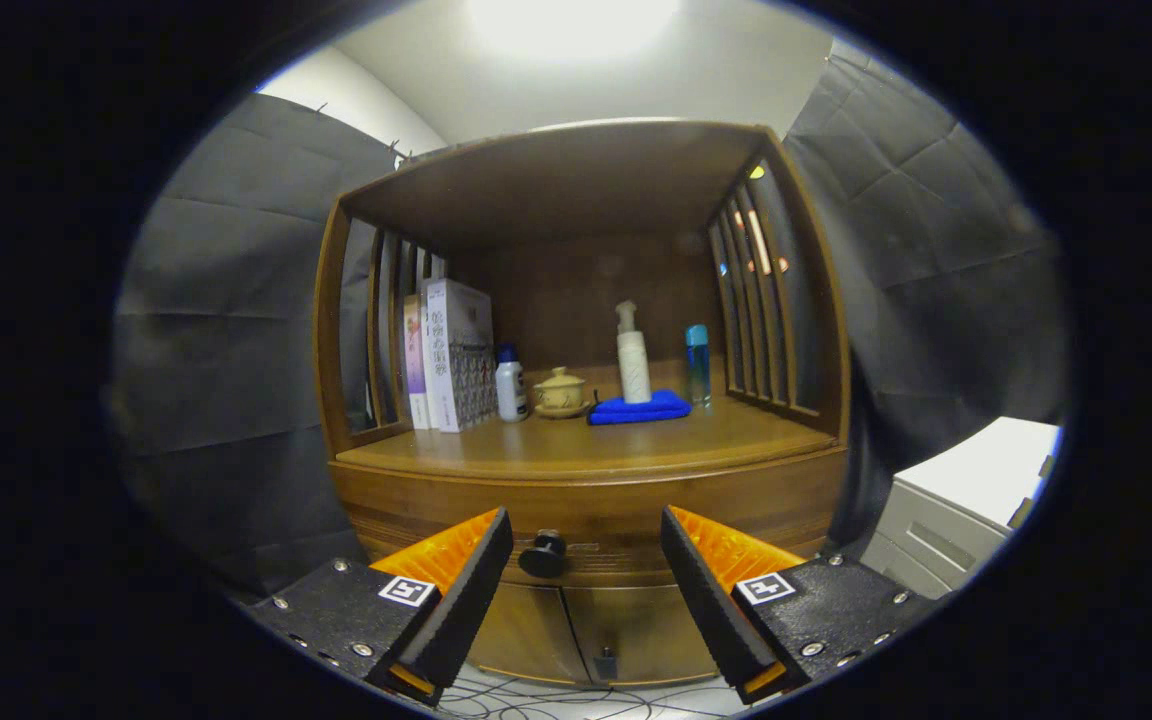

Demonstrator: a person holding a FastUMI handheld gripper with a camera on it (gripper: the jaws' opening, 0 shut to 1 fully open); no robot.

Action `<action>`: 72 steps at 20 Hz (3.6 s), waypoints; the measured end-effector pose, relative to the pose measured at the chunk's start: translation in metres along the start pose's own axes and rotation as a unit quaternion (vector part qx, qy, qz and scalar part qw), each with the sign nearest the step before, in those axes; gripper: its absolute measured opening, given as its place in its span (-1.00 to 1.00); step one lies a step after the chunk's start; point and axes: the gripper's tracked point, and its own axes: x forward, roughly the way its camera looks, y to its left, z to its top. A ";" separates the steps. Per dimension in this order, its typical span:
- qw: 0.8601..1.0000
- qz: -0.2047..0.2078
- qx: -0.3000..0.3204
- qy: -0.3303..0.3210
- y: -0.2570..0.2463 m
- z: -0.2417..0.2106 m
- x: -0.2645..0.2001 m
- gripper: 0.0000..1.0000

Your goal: Pull open the drawer, take out the items inside it, and place them on the countertop above the cabinet.

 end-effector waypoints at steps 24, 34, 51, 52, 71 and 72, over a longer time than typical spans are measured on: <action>0.995 0.013 0.002 0.095 0.033 -0.099 0.067 -0.27; 0.997 -0.006 -0.002 0.075 0.038 -0.101 0.001 -0.27; 0.995 0.008 -0.011 0.104 0.061 -0.112 -0.097 -0.28; 0.995 0.012 -0.019 0.101 0.062 -0.113 -0.104 -0.28; 0.992 0.126 -0.027 0.016 0.093 -0.001 -0.129 0.87; 0.992 0.126 -0.025 0.014 0.094 0.006 -0.124 0.87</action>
